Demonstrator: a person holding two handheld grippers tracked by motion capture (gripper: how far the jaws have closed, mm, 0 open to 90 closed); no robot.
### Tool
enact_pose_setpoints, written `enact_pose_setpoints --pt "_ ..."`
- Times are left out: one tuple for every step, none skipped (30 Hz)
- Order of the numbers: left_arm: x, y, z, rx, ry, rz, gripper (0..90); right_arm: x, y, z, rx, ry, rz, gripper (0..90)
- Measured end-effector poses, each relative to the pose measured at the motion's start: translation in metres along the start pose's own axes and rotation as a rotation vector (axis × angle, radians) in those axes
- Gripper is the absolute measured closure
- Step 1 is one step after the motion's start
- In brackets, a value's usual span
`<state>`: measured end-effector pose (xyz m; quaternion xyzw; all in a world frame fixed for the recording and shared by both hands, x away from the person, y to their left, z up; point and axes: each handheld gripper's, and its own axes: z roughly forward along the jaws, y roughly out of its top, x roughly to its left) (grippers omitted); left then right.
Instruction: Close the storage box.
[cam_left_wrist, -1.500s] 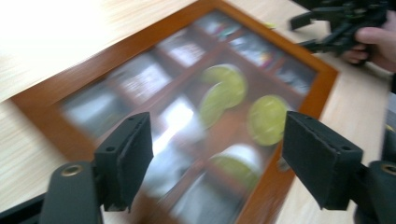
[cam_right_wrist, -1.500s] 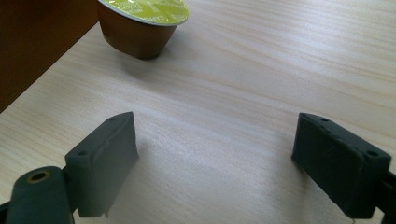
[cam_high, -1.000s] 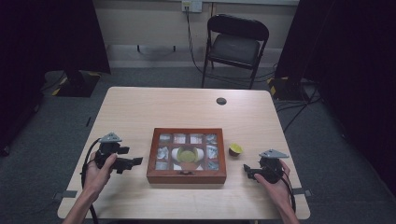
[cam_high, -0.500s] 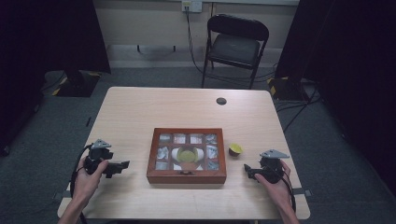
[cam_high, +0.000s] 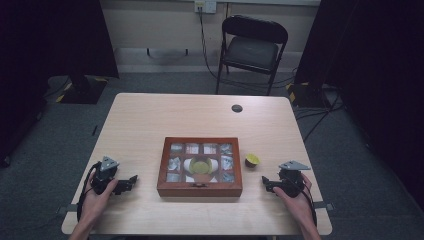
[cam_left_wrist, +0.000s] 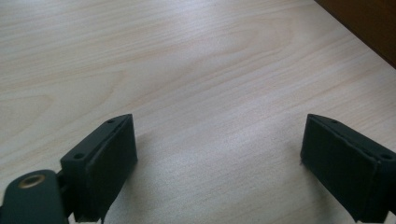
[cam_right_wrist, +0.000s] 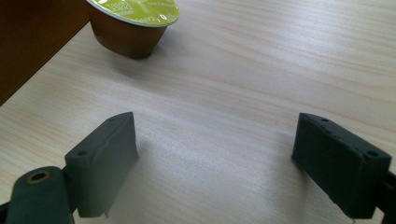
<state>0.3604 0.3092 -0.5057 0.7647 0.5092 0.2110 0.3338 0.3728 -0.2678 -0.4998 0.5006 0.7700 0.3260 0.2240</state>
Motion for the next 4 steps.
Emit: enact_pose_setpoints --pt "0.0000 0.0004 0.0003 0.005 0.001 -0.003 8.6 0.0000 0.0001 0.0001 0.000 -0.001 0.000 12.9" --pt "-0.0002 0.0005 0.0007 0.004 0.004 -0.005 7.6 0.0001 0.0000 0.0000 0.000 -0.001 0.000 12.9" --pt "-0.0002 0.0004 0.0008 0.003 0.005 -0.005 7.5 0.0001 0.0001 0.0001 0.000 -0.001 0.001 12.8" --pt "-0.0001 0.0005 0.0007 0.005 0.003 -0.005 7.5 0.0001 0.0000 0.0000 0.000 -0.001 0.001 12.8"
